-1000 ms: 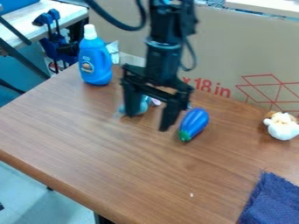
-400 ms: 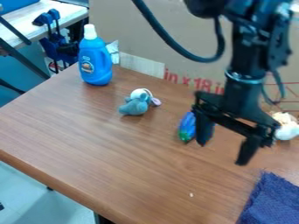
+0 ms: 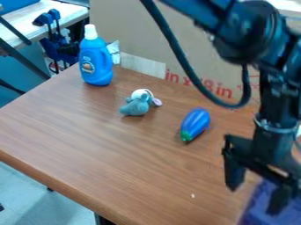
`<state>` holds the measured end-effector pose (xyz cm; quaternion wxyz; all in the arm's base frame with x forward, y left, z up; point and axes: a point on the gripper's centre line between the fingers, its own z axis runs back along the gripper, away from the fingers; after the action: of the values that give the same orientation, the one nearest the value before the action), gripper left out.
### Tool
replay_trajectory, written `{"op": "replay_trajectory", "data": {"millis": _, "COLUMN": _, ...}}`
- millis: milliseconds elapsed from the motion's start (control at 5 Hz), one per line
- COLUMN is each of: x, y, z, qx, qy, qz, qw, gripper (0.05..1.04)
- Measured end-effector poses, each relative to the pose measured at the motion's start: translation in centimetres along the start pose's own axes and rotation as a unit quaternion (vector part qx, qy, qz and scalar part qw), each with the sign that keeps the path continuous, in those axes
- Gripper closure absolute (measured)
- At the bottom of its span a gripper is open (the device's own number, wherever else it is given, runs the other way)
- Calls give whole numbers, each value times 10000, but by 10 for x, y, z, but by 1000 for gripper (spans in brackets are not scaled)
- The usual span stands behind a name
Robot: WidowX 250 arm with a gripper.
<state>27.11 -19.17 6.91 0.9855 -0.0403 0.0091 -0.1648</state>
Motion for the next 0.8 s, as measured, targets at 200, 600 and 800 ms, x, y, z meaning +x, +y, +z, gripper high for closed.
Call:
{"op": "replay_trajectory", "data": {"millis": 200, "x": 13, "y": -13, "z": -8, "qx": -109, "qy": 15, "qz": -118, "qw": 9999, "gripper": 82}}
{"op": "replay_trajectory", "data": {"millis": 600, "x": 34, "y": -27, "z": -24, "qx": -68, "qy": 147, "qz": 36, "qw": 9999, "gripper": 82}}
{"op": "replay_trajectory", "data": {"millis": 800, "x": 35, "y": -30, "z": -27, "qx": -33, "qy": 167, "qz": 30, "qw": 9998, "gripper": 82}}
